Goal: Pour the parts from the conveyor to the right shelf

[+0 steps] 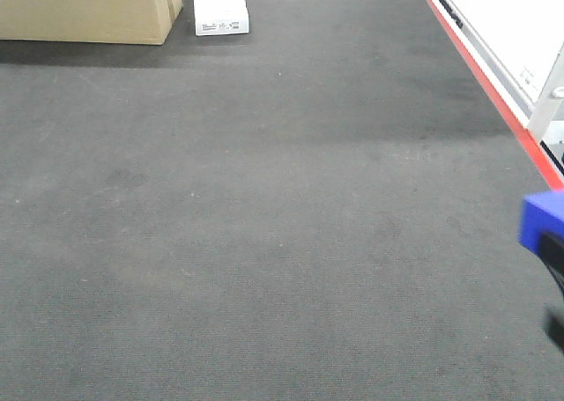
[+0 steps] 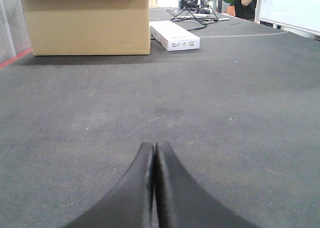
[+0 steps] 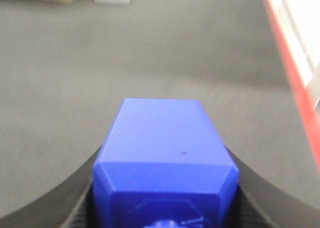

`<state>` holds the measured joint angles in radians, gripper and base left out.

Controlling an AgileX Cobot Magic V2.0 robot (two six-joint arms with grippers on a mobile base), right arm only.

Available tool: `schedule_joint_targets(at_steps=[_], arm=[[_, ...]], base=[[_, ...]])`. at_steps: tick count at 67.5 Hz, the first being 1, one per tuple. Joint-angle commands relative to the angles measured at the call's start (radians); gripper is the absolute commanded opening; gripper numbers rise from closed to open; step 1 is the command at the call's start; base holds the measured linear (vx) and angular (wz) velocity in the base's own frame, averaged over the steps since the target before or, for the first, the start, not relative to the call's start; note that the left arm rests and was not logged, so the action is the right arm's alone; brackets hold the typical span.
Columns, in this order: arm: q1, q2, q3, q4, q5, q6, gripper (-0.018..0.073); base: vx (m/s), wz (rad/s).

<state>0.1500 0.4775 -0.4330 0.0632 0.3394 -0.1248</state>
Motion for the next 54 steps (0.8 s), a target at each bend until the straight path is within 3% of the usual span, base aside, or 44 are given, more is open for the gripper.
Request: schedule_joint_targets(at_steps=[1,17,54], arm=[[-0.003,-0.146,0.042,-0.009,-0.103,0.003,-0.0006],[-0.003,-0.376,0.169,-0.009,-0.102,0.002,-0.0006],[-0.003,-0.387,0.183,-0.005,-0.107,-0.014,-0.0006]], base=[[0.00,0.00],[0.00,0.00],[0.00,0.00]])
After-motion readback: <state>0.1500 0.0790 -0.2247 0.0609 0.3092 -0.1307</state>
